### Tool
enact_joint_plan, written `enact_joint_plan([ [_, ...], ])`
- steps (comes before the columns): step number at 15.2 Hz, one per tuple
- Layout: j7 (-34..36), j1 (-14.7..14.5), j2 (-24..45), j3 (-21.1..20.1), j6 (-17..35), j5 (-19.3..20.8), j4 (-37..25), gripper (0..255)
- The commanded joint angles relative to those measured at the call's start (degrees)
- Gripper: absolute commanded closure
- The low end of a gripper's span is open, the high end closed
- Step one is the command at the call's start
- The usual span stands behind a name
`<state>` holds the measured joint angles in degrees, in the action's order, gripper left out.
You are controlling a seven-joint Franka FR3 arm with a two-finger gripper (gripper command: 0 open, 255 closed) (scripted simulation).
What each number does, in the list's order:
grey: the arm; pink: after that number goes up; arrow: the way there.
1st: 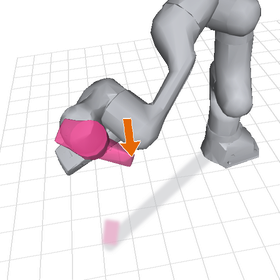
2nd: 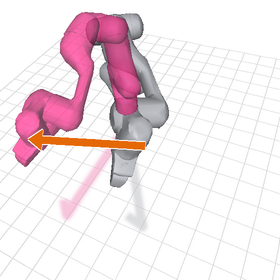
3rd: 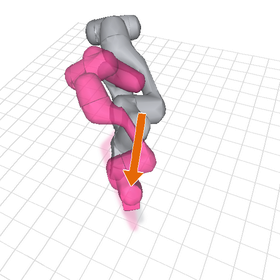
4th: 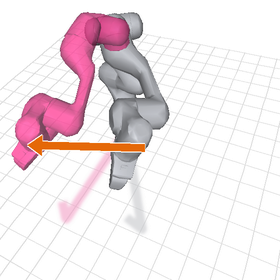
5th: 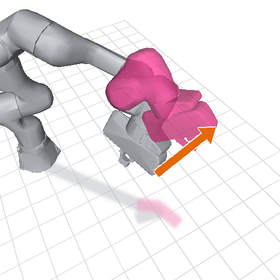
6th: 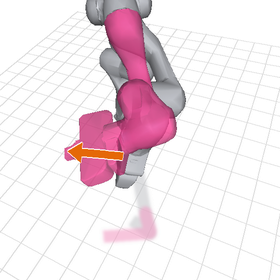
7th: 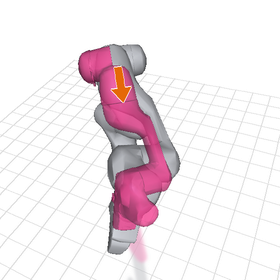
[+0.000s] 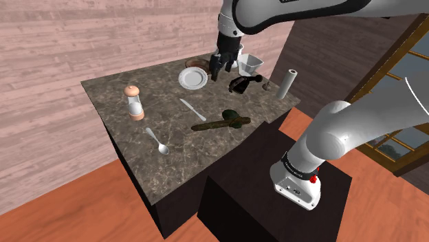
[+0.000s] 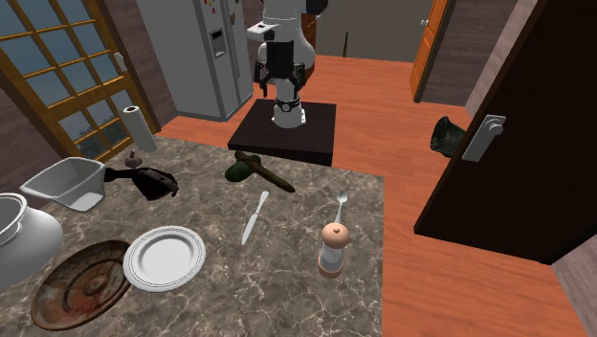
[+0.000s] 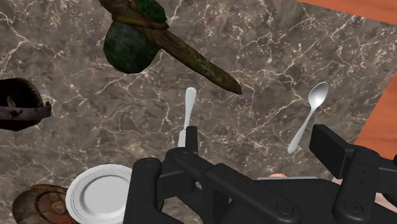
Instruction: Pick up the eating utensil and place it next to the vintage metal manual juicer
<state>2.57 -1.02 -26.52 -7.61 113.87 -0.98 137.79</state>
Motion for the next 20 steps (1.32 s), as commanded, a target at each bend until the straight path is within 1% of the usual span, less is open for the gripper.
enact_joint_plan([
  [1,1.7,-0.3,3.4,-0.9,3.0,-0.8,0.1,0],
  [5,5.1,-1.0,11.0,-2.7,8.1,-2.1,-1.2,0],
  [10,9.1,-1.8,21.3,-4.6,13.8,-3.0,-4.5,0],
  [15,13.1,-3.0,32.0,-5.9,18.4,-3.1,-9.4,0],
  [20,16.7,-4.7,43.0,-6.5,21.7,-3.0,-16.0,0],
])
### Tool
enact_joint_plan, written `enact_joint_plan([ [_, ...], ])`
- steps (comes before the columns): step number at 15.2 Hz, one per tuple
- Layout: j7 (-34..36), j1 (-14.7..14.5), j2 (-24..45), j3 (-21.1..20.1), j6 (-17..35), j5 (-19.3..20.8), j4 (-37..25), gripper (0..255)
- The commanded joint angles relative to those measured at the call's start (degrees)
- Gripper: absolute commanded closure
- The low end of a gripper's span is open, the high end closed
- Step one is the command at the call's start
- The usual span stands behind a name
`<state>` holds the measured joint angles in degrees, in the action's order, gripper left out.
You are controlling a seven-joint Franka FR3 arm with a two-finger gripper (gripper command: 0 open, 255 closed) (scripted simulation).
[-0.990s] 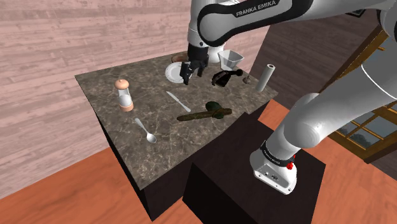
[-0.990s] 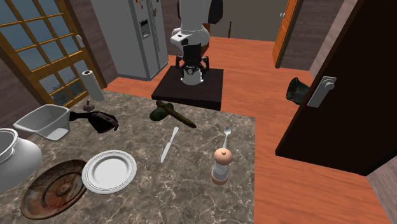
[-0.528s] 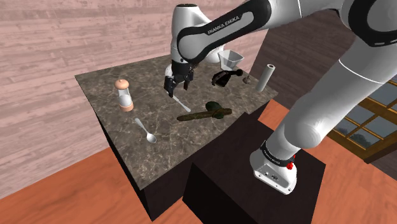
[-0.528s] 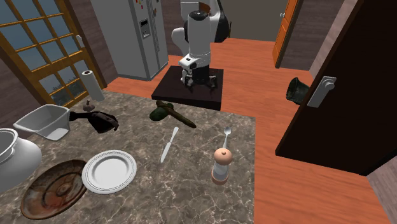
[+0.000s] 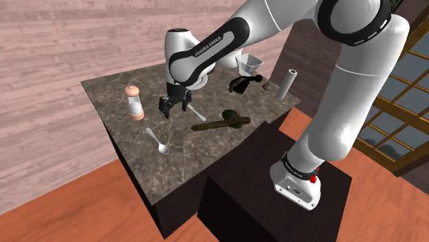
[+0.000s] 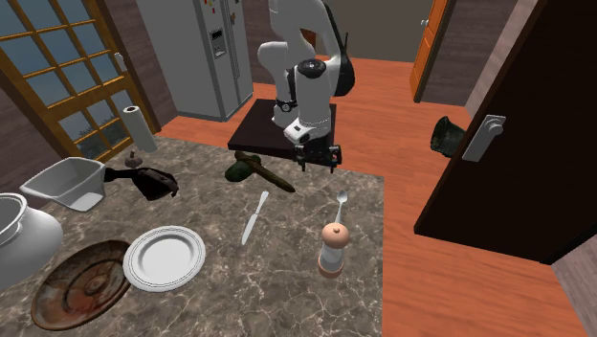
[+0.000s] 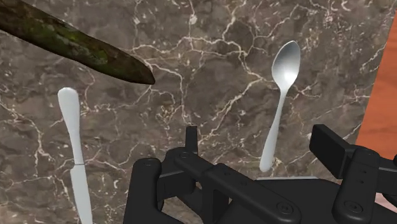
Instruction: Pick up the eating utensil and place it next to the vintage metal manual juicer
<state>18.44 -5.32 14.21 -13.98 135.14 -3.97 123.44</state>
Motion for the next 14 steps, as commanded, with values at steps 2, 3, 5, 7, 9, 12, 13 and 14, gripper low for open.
enact_joint_plan([
  [2,2.1,-1.2,6.6,-0.2,1.3,0.1,-4.8,0],
  [3,2.7,-1.6,8.8,-0.2,1.7,0.0,-6.5,0],
  [5,3.8,-2.5,13.2,-0.1,2.2,0.0,-10.0,0],
  [7,4.8,-3.4,17.7,-0.1,2.5,-0.1,-13.9,0],
  [9,5.7,-4.3,22.1,-0.1,2.5,-0.3,-18.0,0],
  [12,6.1,-5.0,24.9,0.1,3.5,-0.2,-19.8,0],
  [13,6.2,-5.1,25.5,0.1,4.0,-0.1,-19.8,0],
  [14,6.2,-5.3,26.0,0.2,4.6,-0.1,-19.9,0],
])
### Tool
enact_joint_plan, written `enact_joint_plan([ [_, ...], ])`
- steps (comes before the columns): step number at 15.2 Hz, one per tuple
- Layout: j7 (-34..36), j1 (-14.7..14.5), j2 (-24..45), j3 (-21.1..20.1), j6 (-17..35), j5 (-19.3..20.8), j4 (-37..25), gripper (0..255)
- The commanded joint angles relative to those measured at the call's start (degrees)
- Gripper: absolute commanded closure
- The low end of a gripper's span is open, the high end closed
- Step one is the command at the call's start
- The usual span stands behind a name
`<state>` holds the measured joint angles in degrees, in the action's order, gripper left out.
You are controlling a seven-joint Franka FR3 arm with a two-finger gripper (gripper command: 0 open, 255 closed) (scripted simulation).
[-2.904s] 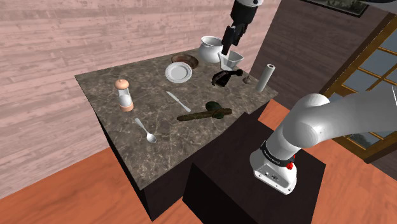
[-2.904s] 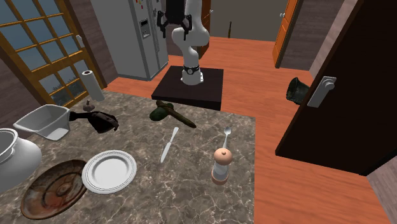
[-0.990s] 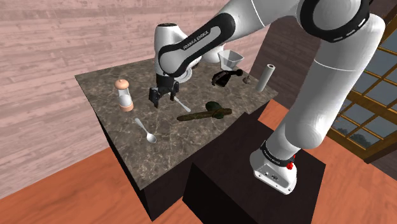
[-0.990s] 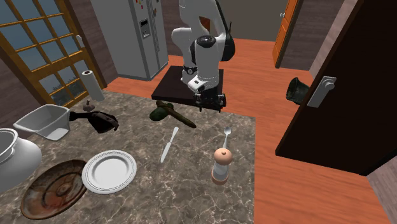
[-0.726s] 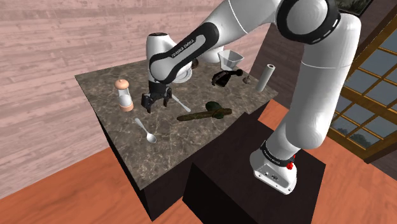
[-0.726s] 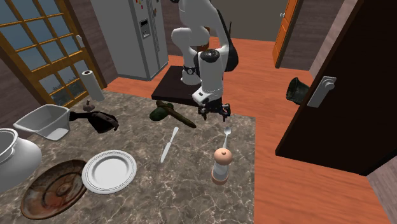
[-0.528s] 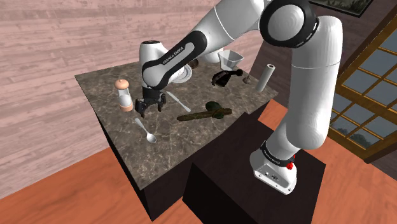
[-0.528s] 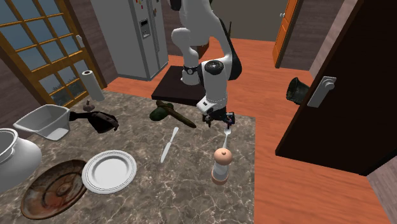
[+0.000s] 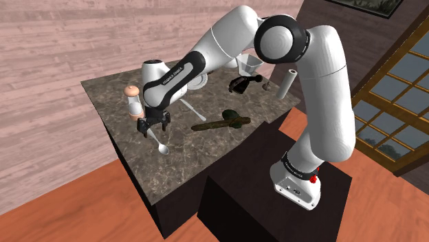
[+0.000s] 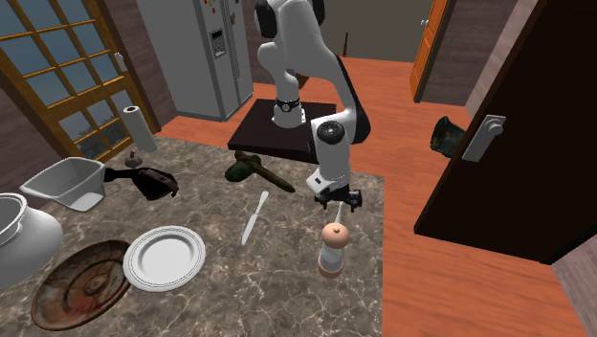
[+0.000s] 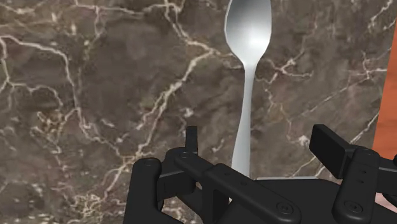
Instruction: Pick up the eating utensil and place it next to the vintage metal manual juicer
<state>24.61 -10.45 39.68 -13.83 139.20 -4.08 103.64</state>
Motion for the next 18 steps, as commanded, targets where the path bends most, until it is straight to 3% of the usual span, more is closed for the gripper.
enact_joint_plan([
  [1,0.1,-0.3,1.1,0.1,1.0,0.1,-0.2,0],
  [11,0.2,-0.7,2.7,0.3,2.2,0.3,-0.5,0],
  [12,0.2,-0.7,2.7,0.3,2.2,0.3,-0.5,255],
  [18,0.3,-0.8,2.8,0.3,2.3,0.3,-0.6,255],
])
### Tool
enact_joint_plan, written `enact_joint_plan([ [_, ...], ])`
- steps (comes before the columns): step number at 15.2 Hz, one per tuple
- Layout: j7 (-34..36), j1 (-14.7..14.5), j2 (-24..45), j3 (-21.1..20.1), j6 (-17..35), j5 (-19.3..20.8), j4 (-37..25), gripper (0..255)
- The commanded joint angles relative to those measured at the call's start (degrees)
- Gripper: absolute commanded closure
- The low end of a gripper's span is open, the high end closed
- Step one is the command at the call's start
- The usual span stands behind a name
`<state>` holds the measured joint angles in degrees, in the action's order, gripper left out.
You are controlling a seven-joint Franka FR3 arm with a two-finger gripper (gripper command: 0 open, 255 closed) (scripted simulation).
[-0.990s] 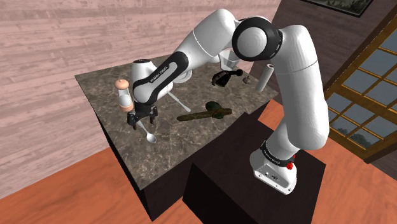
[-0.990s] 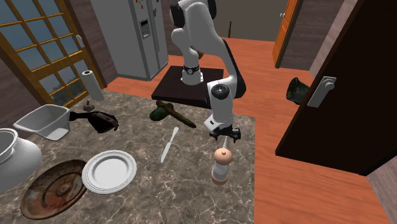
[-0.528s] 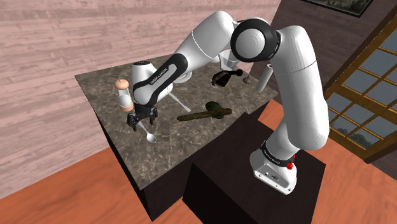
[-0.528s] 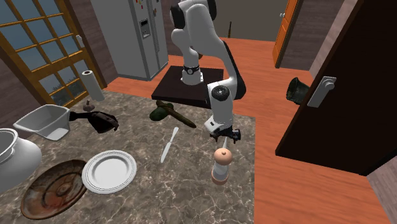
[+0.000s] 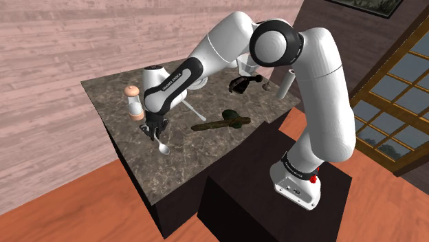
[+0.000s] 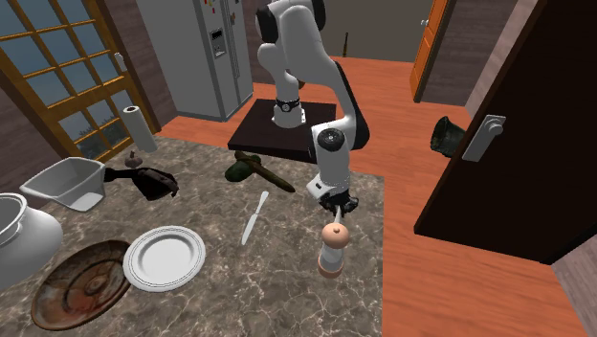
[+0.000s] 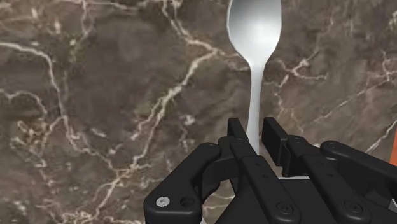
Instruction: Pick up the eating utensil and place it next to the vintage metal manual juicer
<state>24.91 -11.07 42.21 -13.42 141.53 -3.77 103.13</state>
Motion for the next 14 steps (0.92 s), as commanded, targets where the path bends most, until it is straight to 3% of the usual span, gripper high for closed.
enact_joint_plan([
  [1,0.0,-0.1,0.1,-0.2,0.0,-0.1,0.2,255],
  [14,0.4,0.8,-6.6,-1.0,-5.3,-0.8,1.5,255],
])
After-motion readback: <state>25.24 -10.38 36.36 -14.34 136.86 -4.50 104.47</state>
